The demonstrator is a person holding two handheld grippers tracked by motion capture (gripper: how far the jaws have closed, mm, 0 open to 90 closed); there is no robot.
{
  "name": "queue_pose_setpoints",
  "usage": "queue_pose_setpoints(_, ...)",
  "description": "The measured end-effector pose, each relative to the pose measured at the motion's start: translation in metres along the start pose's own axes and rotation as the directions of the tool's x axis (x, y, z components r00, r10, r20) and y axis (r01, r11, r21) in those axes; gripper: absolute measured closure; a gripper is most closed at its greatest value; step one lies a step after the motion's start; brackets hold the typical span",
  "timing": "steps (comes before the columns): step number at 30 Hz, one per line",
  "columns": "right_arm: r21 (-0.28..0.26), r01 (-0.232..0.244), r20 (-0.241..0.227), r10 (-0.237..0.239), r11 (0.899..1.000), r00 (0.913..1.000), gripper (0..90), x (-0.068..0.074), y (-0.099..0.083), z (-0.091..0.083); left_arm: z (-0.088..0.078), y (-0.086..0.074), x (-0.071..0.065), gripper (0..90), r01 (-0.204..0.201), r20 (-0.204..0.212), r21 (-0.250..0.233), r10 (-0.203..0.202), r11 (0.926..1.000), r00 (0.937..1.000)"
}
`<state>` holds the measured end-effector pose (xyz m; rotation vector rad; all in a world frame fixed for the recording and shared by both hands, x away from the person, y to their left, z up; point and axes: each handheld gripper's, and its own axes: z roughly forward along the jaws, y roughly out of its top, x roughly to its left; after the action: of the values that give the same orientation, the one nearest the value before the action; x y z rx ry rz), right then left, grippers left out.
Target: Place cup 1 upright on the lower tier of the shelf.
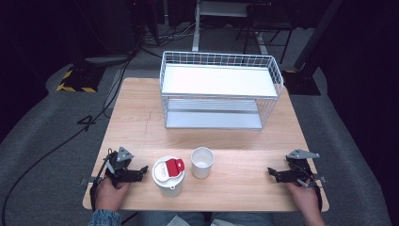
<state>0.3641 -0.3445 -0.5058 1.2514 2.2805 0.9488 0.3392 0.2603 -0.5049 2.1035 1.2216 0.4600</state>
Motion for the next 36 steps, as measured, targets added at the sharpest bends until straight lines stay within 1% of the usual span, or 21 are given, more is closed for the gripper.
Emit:
queue_pose_setpoints(2,0.000,0.000,0.000,0.000,1.000,1.0000,0.2,0.000,0.000,0.000,0.000,0.000,0.001,14.0,0.002,-0.005,-0.001,-0.002,1.0000,1.0000)
queue_pose_setpoints(5,0.000,-0.002,0.003,0.002,1.000,1.0000,0.3,0.000,0.000,0.000,0.001,0.001,0.001,14.4,0.023,-0.013,-0.009,-0.023,0.9997,0.9996)
queue_pose_setpoints(6,0.000,-0.002,0.003,0.002,1.000,1.0000,0.3,0.000,0.000,0.000,0.001,0.002,0.002,14.4,0.011,-0.016,-0.004,-0.011,0.9999,0.9998)
queue_pose_setpoints(18,0.000,-0.002,0.003,0.002,1.000,1.0000,0.3,0.000,0.000,0.000,0.001,0.002,0.002,14.4,0.015,-0.015,-0.004,-0.016,0.9999,0.9998)
queue_pose_setpoints(19,0.000,-0.002,0.003,0.002,1.000,1.0000,0.3,0.000,0.000,0.000,0.001,0.002,0.001,14.4,0.014,-0.022,-0.006,-0.014,0.9999,0.9997)
queue_pose_setpoints(22,0.000,-0.001,0.003,0.001,1.000,1.0000,0.4,0.000,0.000,0.000,0.001,0.002,0.001,14.4,0.016,-0.023,-0.007,-0.016,0.9998,0.9996)
queue_pose_setpoints(28,-0.009,-0.010,0.000,0.010,1.000,1.0000,2.6,-0.001,-0.001,-0.002,0.001,0.002,0.001,14.4,0.016,-0.023,-0.006,-0.016,0.9998,0.9996)
queue_pose_setpoints(30,-0.017,-0.018,-0.009,0.018,1.000,0.9998,3.0,-0.002,-0.002,-0.003,0.001,0.002,0.001,14.4,0.016,-0.023,-0.006,-0.016,0.9999,0.9996)
queue_pose_setpoints(31,-0.030,-0.032,-0.015,0.031,0.999,0.9994,3.1,-0.002,-0.002,-0.005,0.001,0.002,0.001,14.4,0.016,-0.020,-0.004,-0.016,0.9999,0.9997)
queue_pose_setpoints(32,-0.030,-0.032,-0.015,0.031,0.999,0.9994,3.1,-0.002,-0.002,-0.005,0.001,0.002,0.001,14.4,0.016,-0.020,-0.004,-0.016,0.9999,0.9997)
queue_pose_setpoints(33,-0.047,-0.027,-0.018,0.026,0.999,0.9995,3.5,-0.001,-0.001,-0.011,0.001,0.002,0.001,14.4,0.016,-0.020,-0.004,-0.016,0.9999,0.9997)
queue_pose_setpoints(35,-0.049,-0.021,-0.020,0.020,0.999,0.9996,3.6,0.000,0.000,-0.013,0.001,0.002,0.001,14.4,0.016,-0.020,-0.004,-0.016,0.9999,0.9997)
queue_pose_setpoints(36,-0.054,-0.010,-0.024,0.009,0.998,0.9997,3.7,0.004,0.001,-0.020,0.001,0.002,0.001,14.5,0.016,-0.022,-0.006,-0.016,0.9998,0.9996)
